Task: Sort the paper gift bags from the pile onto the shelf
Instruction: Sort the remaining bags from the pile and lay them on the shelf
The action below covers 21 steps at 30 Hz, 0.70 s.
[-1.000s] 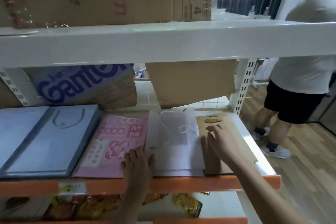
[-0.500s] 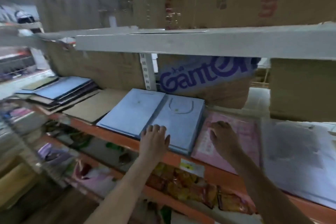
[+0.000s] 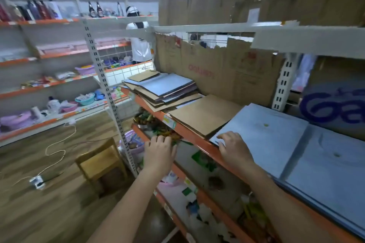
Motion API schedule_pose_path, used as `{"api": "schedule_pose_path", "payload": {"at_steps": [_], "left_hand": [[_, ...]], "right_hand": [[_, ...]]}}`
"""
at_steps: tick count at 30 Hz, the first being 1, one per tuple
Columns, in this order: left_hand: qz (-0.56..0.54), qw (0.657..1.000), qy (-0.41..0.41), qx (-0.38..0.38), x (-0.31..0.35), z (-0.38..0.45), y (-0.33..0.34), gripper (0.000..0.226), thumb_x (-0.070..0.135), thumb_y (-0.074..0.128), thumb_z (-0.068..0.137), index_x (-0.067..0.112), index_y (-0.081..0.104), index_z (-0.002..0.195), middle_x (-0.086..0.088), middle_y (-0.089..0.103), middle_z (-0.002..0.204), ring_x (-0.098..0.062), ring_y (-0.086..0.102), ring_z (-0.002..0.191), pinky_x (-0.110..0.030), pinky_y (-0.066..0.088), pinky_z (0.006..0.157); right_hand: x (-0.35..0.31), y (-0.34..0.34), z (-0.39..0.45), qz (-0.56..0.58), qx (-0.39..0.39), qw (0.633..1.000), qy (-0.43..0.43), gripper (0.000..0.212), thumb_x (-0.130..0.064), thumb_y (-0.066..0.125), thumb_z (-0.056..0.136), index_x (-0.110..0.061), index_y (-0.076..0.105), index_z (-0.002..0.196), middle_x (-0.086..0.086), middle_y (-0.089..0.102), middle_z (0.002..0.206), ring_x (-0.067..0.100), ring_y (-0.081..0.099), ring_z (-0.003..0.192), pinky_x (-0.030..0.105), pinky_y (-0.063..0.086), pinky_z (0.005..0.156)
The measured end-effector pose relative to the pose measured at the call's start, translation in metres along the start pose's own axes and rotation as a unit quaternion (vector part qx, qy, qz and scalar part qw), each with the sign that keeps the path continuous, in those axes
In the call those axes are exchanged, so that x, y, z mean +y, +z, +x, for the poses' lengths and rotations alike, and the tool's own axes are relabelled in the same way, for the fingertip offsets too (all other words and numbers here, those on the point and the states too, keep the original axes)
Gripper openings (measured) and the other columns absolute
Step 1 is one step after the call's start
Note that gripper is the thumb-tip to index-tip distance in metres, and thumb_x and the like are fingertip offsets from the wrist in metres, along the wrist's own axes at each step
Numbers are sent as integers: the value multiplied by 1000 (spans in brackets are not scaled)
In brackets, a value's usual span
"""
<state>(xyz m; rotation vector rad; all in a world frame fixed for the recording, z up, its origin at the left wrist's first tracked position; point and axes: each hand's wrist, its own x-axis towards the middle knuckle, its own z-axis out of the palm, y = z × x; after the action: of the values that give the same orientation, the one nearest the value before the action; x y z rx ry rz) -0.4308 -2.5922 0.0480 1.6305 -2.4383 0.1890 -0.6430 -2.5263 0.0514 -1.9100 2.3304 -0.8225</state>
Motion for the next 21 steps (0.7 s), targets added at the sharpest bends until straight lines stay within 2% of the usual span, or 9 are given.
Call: {"api": "schedule_pose_path", "payload": {"at_steps": [6, 10, 14, 17, 21], "left_hand": [[10, 998, -64, -6, -87, 60, 34, 35, 42, 30, 97, 24, 50, 119, 3, 53, 124, -19, 44, 118, -35, 35, 95], [2, 996, -90, -21, -128, 124, 55, 33, 41, 31, 97, 23, 52, 117, 2, 54, 122, -19, 45, 118, -37, 35, 98], [2, 994, -106, -24, -162, 187, 69, 35, 43, 31, 97, 23, 52, 117, 2, 55, 120, -19, 47, 115, -36, 38, 95], [-11, 994, -112, -16, -189, 224, 80, 36, 43, 32, 97, 23, 54, 118, 2, 56, 120, -19, 48, 115, -34, 39, 92], [8, 993, -112, -21, -219, 274, 90, 36, 42, 32, 98, 21, 53, 119, 1, 55, 122, -20, 46, 117, -34, 37, 91]], "right_hand": [[-44, 64, 111, 21, -36, 999, -31, 32, -15, 40, 93, -13, 56, 121, 8, 58, 118, 23, 47, 111, 31, 37, 93], [-56, 101, 191, 24, -51, 997, -43, 31, -16, 42, 93, -10, 58, 118, 8, 58, 116, 25, 49, 113, 29, 35, 92], [-69, 122, 266, 45, -66, 997, -8, 31, -17, 43, 94, -8, 56, 120, 10, 55, 123, 26, 47, 116, 30, 35, 94], [-77, 143, 311, 51, -94, 994, -6, 29, -13, 43, 93, -4, 57, 116, 14, 57, 120, 28, 49, 112, 32, 37, 95], [-82, 166, 355, 65, -85, 994, 23, 28, -17, 46, 94, -4, 58, 116, 14, 58, 115, 29, 50, 113, 33, 38, 94]]}}
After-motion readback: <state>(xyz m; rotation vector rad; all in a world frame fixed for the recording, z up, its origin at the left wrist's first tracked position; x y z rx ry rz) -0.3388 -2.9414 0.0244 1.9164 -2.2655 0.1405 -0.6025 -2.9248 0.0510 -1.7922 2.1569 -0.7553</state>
